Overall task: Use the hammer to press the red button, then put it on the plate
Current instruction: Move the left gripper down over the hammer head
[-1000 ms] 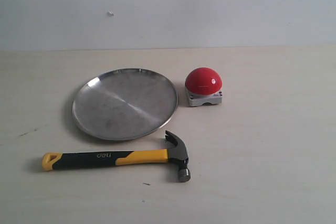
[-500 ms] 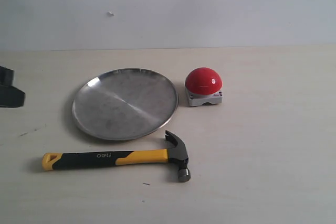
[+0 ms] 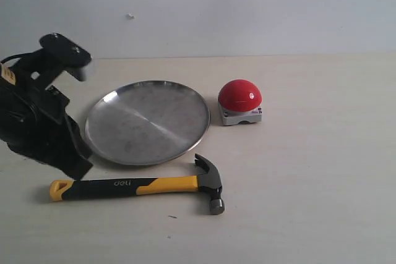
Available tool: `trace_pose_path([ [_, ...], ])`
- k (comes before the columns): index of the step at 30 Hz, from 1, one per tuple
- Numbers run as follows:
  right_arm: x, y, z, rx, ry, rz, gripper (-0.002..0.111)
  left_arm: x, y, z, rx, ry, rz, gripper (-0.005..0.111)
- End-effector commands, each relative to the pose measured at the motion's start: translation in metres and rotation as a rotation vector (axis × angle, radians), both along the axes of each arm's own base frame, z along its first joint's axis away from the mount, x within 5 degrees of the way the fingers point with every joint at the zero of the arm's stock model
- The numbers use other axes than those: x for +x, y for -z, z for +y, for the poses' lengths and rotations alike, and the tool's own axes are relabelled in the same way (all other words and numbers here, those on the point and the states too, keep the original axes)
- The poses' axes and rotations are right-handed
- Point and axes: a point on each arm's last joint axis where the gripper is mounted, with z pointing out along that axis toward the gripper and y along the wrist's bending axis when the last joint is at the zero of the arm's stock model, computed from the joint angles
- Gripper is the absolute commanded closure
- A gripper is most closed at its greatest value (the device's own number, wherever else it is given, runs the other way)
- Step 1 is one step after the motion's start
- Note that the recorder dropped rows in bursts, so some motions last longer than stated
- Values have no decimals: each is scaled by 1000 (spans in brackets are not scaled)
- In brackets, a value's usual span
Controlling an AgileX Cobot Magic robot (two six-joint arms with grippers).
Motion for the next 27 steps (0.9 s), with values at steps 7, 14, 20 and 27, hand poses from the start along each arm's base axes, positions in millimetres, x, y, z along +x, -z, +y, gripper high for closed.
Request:
trace_pose_path([
  [7,0,1,0,0,7,-6,108,-9,21,-53,182,224,60,107],
  [14,0,1,0,0,7,-6,108,7,35,-83,243,326,67,107],
  [20,0,1,0,0,7,-6,108,25,42,-101,236,419,3,107],
  [27,0,1,0,0,7,-6,108,38,57,-115,257,513,3,98],
])
